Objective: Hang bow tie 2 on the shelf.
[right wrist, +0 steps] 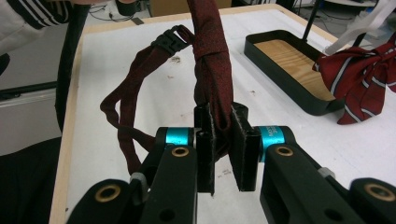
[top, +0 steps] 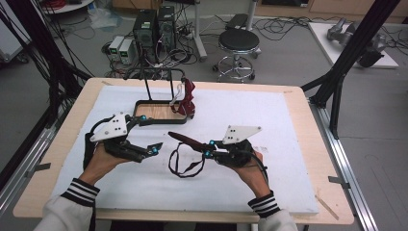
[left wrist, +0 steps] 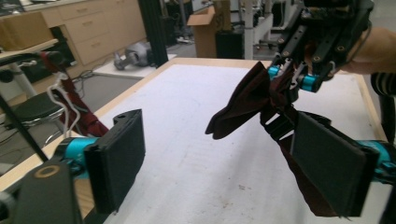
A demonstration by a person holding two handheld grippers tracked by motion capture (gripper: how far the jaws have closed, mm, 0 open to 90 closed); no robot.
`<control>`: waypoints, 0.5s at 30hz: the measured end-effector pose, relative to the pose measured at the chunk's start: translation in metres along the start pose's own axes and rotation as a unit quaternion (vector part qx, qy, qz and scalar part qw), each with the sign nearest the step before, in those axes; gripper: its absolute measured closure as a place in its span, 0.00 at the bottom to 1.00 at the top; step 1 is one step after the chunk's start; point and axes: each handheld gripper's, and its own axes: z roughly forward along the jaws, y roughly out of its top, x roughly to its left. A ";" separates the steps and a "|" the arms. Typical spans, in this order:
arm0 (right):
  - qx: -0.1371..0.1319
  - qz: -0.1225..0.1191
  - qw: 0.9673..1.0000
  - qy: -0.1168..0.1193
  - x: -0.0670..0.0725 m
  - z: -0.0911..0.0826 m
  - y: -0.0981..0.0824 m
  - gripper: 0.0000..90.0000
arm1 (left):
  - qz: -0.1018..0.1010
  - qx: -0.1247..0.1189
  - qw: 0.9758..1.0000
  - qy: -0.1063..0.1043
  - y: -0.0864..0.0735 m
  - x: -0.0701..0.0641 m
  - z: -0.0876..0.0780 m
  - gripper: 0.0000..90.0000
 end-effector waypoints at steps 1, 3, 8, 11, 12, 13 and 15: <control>0.000 -0.001 1.000 0.000 0.000 0.000 0.000 0.91 | 0.001 0.003 1.000 -0.005 0.001 0.000 0.002 0.23; 0.001 -0.002 1.000 0.004 0.000 0.001 0.001 0.91 | 0.003 0.006 1.000 -0.011 0.002 0.000 0.005 0.23; 0.003 -0.007 1.000 0.007 0.001 0.001 0.003 0.91 | 0.007 0.013 0.999 -0.030 0.006 0.001 0.013 0.24; 0.004 -0.009 1.000 0.012 0.001 0.002 0.003 0.91 | 0.009 0.014 0.999 -0.044 0.006 0.001 0.017 0.25; 0.005 -0.011 1.000 0.013 0.001 0.002 0.003 0.91 | 0.008 0.015 0.999 -0.048 0.005 0.000 0.018 0.26; 0.006 -0.011 1.000 0.014 0.002 0.002 0.003 0.91 | 0.009 0.017 0.998 -0.051 0.005 0.000 0.019 0.27; 0.006 -0.012 1.000 0.016 0.001 0.003 0.003 0.91 | 0.010 0.021 0.998 -0.056 0.004 0.001 0.021 0.28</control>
